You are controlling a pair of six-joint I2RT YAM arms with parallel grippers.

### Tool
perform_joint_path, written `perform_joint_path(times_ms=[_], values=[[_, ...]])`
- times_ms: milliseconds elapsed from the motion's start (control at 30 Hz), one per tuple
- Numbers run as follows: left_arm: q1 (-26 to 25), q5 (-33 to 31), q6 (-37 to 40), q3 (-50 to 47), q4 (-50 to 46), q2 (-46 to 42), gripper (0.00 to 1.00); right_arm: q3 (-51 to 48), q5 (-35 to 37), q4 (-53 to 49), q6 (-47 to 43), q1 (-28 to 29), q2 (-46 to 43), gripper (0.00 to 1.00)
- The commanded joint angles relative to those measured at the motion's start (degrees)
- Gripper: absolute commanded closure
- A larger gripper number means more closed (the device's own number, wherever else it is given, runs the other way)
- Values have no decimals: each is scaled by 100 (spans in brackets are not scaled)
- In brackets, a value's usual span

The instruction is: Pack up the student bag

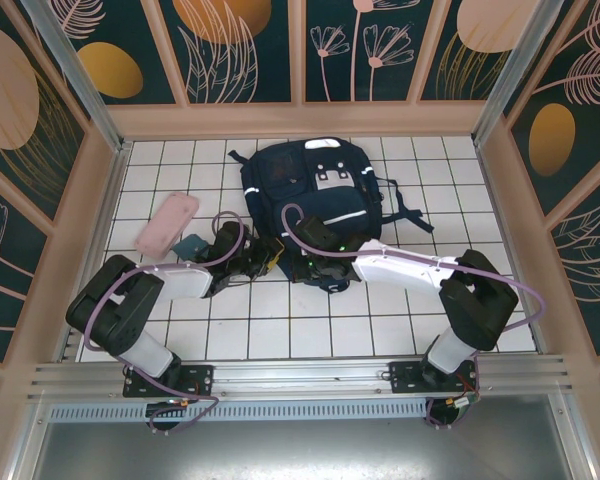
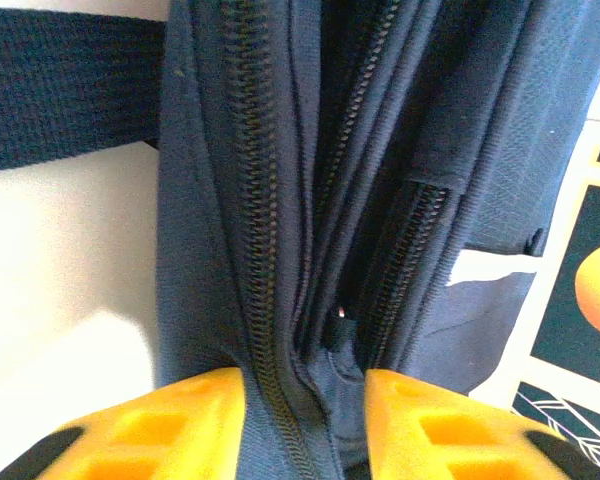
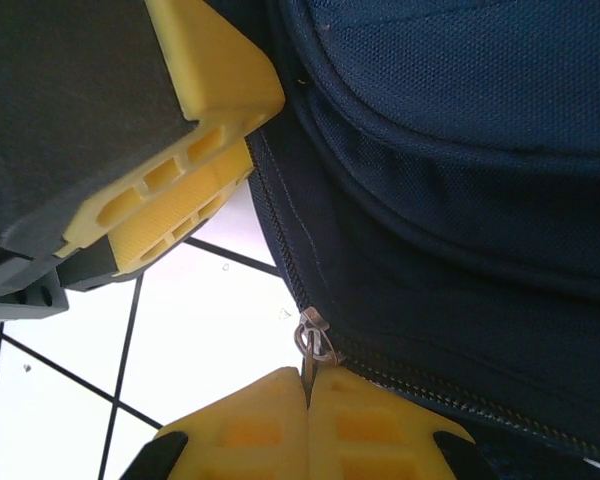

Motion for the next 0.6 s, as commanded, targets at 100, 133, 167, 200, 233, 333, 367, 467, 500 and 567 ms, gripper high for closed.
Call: perform_joint_path(times_ms=[100, 133, 167, 200, 233, 333, 367, 467, 500, 567], values=[[-42, -162, -47, -176, 19, 199, 80, 229, 230, -546, -335, 142, 88, 100], [-43, -178, -41, -173, 19, 199, 83, 256, 330, -740, -410, 139, 100, 100], [-42, -219, -14, -177, -7, 199, 85, 281, 462, -968, -508, 131, 104, 100], [-37, -277, 22, -169, -48, 183, 88, 293, 610, -1194, -597, 107, 83, 100], [-39, -332, 58, -161, -93, 173, 91, 279, 721, -1382, -657, 81, 60, 100], [-37, -492, 205, -143, -202, 137, 99, 181, 1014, -1841, -804, -65, -106, 100], [-35, -514, 286, -99, -225, 145, 100, 135, 1149, -1984, -817, -125, -158, 100], [-27, -609, 436, 44, -413, 172, 100, 30, 1490, -2306, -825, -342, -287, 100], [-20, -620, 452, 65, -421, 165, 100, 0, 1631, -2393, -809, -422, -325, 100], [0, -654, 490, 93, -460, 156, 100, -21, 1956, -2533, -736, -588, -380, 100]])
